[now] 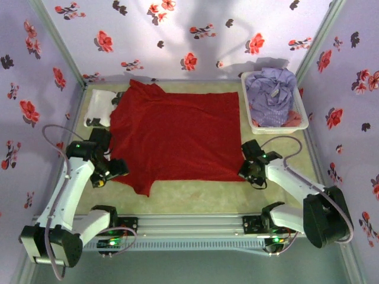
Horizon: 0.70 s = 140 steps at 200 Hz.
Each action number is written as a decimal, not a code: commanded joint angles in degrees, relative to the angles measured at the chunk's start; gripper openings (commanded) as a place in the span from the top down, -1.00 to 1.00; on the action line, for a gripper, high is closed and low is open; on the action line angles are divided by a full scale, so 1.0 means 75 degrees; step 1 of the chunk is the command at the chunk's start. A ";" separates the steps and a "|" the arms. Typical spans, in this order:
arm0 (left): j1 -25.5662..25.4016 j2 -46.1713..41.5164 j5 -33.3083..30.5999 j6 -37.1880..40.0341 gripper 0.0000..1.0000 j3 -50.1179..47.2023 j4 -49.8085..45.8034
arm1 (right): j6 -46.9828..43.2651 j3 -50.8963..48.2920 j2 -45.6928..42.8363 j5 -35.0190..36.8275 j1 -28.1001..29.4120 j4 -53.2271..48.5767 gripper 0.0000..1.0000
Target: Fold and stack the t-shirts
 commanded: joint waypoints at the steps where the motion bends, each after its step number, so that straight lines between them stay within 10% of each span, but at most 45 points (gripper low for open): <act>1: -0.0053 0.0145 -0.0499 -0.0169 -0.62 -0.0095 -0.0459 | 0.0445 -0.0106 -0.0291 0.0852 -0.0006 -0.0593 1.00; 91: 0.0353 0.2482 -0.0318 0.0393 -0.32 0.0339 -0.0141 | 0.0485 -0.0133 -0.1059 0.1146 -0.0305 -0.0880 1.00; 140: 0.0620 0.2221 0.0478 -0.0920 -0.31 -0.0740 0.1475 | 0.0285 0.0236 -0.1075 0.1128 -0.0336 -0.1074 1.00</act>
